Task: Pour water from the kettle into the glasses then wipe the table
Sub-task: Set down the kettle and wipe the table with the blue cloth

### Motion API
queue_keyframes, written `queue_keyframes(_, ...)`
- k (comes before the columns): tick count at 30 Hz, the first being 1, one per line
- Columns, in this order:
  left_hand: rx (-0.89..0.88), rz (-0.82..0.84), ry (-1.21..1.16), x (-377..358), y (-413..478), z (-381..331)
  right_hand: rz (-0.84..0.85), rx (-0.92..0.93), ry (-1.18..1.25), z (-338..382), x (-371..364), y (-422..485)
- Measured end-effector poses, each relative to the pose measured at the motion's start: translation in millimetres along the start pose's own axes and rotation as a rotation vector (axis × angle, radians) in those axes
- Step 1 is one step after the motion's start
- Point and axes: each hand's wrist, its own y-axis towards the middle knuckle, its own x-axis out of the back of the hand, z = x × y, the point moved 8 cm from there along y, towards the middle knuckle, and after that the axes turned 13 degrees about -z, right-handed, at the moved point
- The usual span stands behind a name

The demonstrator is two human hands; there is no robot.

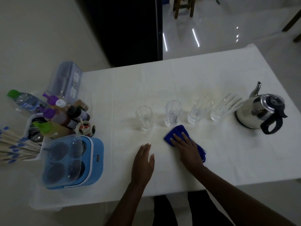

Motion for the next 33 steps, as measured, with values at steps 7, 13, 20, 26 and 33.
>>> queue_keyframes(7, -0.014, 0.024, -0.002, -9, -1, -12, 0.010, 0.010, -0.004, -4, 1, -32)
queue_keyframes(13, -0.062, 0.048, 0.008, -24, 2, -32, -0.102, -0.256, -0.052, -73, 26, -27)
queue_keyframes(20, -0.105, 0.108, -0.009, -51, 0, -60, -0.079, -0.107, -0.058, -63, 30, -31)
queue_keyframes(26, -0.120, 0.145, -0.002, -72, 6, -80, -0.158, -0.434, -0.090, -142, 61, -19)
queue_keyframes(33, -0.170, 0.166, 0.008, -90, 15, -103, -0.085, -0.212, -0.099, -139, 58, -30)
